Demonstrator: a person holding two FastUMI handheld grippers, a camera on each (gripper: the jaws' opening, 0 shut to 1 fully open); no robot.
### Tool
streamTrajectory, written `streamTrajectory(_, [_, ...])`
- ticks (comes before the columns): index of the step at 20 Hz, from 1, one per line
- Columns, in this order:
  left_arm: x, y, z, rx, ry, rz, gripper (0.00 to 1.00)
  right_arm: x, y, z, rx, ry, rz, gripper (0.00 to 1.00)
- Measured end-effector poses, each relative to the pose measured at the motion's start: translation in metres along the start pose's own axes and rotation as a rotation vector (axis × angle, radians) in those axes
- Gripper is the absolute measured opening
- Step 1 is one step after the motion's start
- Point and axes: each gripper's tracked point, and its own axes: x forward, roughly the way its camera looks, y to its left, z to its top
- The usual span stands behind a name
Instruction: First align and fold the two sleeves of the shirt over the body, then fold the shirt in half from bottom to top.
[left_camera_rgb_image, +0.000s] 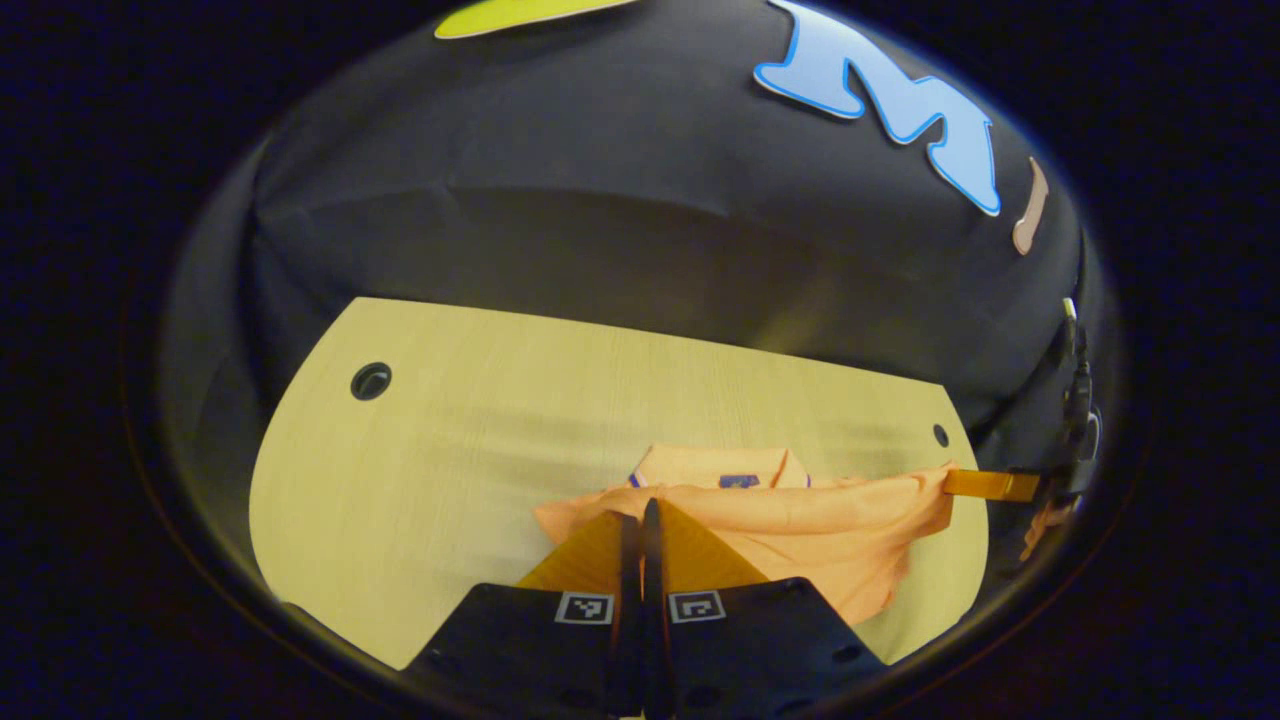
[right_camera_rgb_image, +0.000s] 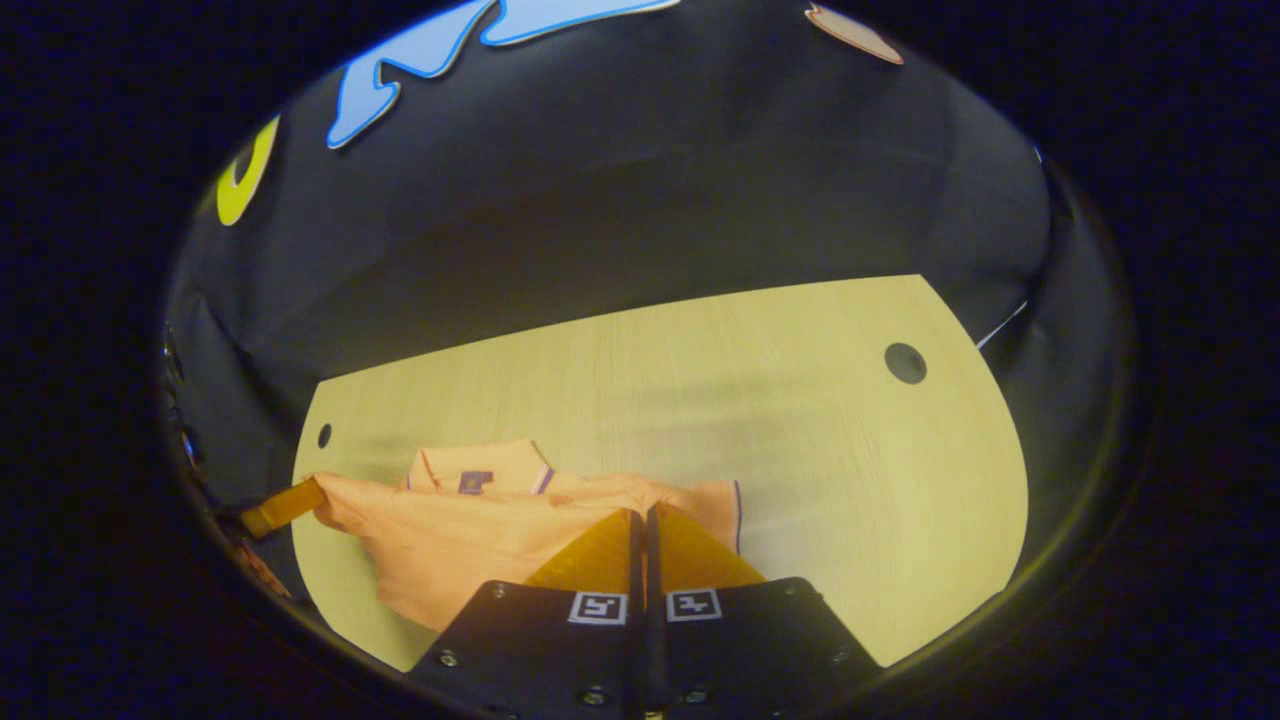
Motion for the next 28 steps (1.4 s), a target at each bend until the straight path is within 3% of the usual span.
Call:
streamTrajectory(6, [0.058,0.001,0.014,0.042,-0.080,0.004,0.06,0.061,-0.010,0.013,0.021,-0.034,0.006,0.00])
streamTrajectory(10, [0.090,0.002,0.022,0.047,-0.130,0.017,0.06,0.071,-0.016,0.015,0.013,-0.049,0.015,0.00])
streamTrajectory(18, [0.117,0.020,-0.001,-0.018,-0.101,0.041,0.06,0.078,-0.017,0.013,-0.004,-0.052,0.031,0.00])
streamTrajectory(19, [0.118,0.020,-0.004,-0.028,-0.097,0.043,0.06,0.079,-0.017,0.013,-0.008,-0.053,0.029,0.05])
streamTrajectory(21, [0.123,0.021,-0.011,-0.038,-0.077,0.047,0.07,0.076,-0.017,0.013,-0.020,-0.058,0.031,0.00])
streamTrajectory(22, [0.124,0.023,-0.017,-0.037,-0.063,0.063,0.10,0.074,-0.018,0.014,-0.030,-0.060,0.031,0.04])
streamTrajectory(24, [0.121,0.019,-0.019,-0.044,-0.048,0.062,0.31,0.072,-0.016,0.011,-0.042,-0.054,0.035,0.09])
streamTrajectory(25, [0.118,0.017,-0.018,-0.042,-0.051,0.066,0.33,0.072,-0.015,0.009,-0.044,-0.050,0.040,0.16])
streamTrajectory(26, [0.112,0.020,-0.014,-0.035,-0.061,0.078,0.38,0.071,-0.014,0.009,-0.044,-0.051,0.036,0.32])
streamTrajectory(27, [0.106,0.022,-0.010,-0.023,-0.075,0.084,0.51,0.067,-0.014,0.010,-0.043,-0.059,0.023,0.48])
streamTrajectory(28, [0.098,0.024,-0.005,-0.007,-0.086,0.093,0.60,0.062,-0.014,0.010,-0.039,-0.070,0.015,0.53])
